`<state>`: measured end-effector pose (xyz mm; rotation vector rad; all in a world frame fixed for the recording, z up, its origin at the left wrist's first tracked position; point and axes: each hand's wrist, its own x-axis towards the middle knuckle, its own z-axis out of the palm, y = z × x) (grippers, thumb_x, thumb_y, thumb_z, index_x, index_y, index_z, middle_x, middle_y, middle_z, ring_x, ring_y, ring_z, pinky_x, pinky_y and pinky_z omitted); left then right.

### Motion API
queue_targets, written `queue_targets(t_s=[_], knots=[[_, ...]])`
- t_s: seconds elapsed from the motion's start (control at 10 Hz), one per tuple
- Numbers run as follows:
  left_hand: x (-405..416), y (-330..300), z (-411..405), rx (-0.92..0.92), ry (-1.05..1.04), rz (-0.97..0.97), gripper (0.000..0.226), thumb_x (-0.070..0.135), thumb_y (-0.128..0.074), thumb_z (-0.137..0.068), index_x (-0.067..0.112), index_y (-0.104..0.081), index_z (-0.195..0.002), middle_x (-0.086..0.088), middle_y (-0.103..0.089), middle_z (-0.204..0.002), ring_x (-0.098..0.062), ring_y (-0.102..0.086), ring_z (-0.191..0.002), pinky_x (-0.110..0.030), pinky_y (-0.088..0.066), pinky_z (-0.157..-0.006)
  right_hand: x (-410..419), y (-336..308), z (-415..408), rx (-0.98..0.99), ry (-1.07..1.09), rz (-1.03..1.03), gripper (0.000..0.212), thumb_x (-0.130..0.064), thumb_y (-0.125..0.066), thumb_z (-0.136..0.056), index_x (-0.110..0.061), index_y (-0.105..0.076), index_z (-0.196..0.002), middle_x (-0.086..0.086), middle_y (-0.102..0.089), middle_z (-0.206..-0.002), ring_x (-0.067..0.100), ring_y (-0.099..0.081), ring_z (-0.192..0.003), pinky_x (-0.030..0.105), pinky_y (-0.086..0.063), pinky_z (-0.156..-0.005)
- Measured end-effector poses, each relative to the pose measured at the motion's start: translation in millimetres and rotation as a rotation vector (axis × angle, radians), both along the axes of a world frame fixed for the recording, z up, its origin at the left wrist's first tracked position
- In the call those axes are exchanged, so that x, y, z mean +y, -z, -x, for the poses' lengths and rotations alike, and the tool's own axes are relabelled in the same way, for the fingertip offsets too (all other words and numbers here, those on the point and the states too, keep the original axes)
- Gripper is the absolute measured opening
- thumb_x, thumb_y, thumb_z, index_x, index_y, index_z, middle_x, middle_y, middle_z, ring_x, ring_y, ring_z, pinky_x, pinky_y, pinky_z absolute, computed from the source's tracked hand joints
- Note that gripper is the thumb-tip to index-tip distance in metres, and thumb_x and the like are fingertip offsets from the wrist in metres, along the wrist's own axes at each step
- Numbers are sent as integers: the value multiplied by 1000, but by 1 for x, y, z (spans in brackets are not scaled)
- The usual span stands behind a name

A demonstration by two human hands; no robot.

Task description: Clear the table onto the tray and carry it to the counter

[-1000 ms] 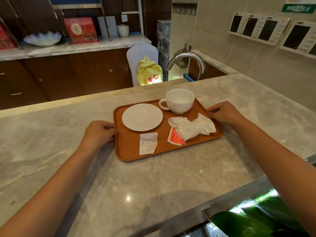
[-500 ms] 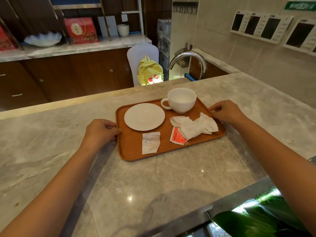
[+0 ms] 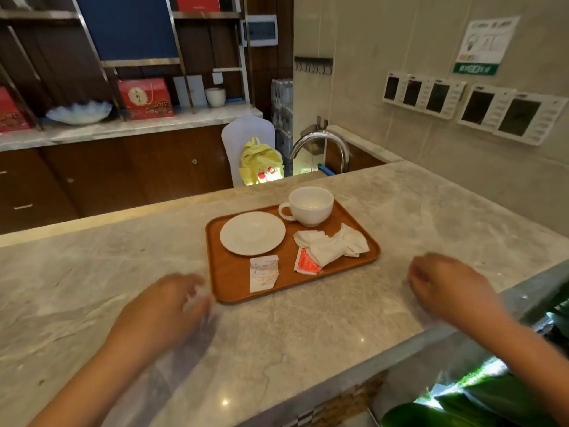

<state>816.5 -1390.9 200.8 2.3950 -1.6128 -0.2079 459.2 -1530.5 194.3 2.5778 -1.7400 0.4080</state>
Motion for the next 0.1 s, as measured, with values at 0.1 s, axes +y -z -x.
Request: queue_targets(t_s=[0.1], knots=[[50,7,19,-83,69,36,58,65,-34,-76,34,-57,-120,11,-59,-107,-12,-59,-99,-29,-48,-79,44,14,17,28,-68,138,24,-25,-59,-77,-16,-49,-58,5,-56,-60,27,-60,-56,29,-44,-45]])
